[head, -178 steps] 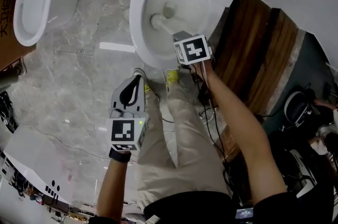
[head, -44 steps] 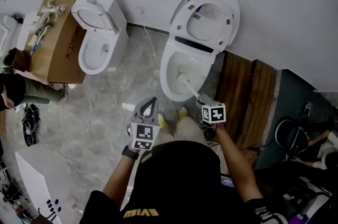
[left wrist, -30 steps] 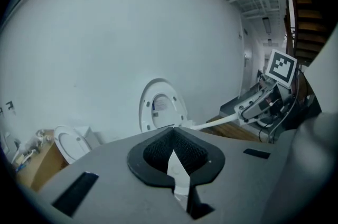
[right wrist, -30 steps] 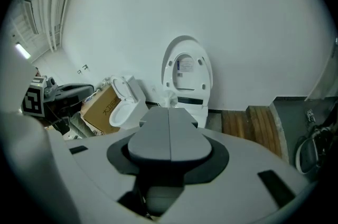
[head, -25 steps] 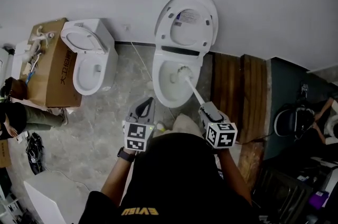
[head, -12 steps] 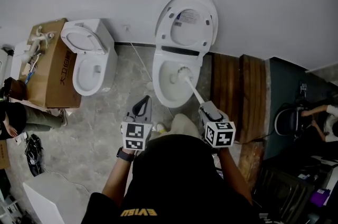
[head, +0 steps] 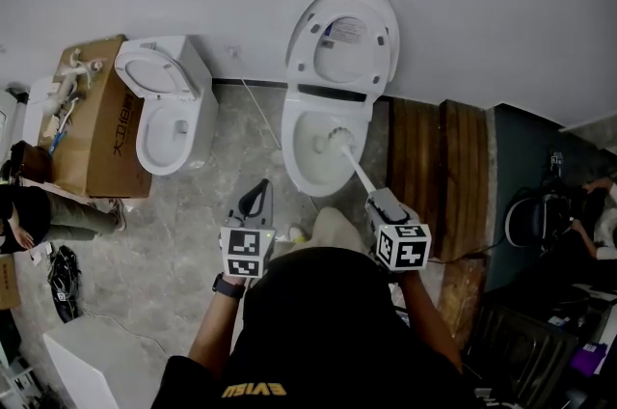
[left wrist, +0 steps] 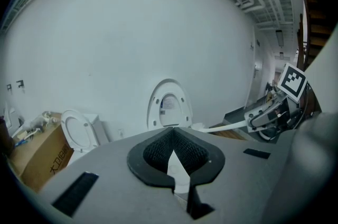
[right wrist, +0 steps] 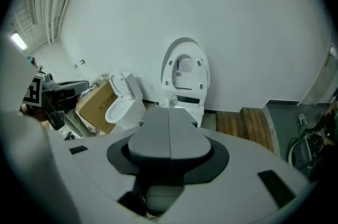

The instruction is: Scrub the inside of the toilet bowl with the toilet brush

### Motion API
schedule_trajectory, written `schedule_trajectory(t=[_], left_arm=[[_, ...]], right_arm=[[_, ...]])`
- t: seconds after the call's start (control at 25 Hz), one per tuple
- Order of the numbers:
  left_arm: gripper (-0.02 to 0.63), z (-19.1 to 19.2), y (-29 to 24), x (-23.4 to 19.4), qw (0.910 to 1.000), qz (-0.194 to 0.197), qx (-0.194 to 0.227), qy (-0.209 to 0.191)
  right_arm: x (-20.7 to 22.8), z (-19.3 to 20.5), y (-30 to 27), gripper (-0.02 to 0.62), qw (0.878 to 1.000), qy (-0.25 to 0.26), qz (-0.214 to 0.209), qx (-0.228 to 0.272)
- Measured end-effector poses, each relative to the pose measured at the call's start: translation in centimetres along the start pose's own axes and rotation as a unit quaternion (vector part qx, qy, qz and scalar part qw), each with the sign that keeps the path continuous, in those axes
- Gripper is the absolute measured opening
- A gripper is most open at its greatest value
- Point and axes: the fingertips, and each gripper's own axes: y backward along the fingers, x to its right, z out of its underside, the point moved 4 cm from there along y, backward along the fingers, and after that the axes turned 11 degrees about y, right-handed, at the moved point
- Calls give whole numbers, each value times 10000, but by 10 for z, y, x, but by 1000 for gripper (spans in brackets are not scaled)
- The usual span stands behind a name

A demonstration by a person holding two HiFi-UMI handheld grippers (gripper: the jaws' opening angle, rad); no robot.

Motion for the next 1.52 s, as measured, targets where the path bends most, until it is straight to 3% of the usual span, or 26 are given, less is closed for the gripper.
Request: schedule_trajectory(t=[1.52], left_arm=[[18, 8, 4, 1, 9999, 49, 67, 90]], right_arm=[[-6, 10, 11, 164, 9999, 32, 154, -40]])
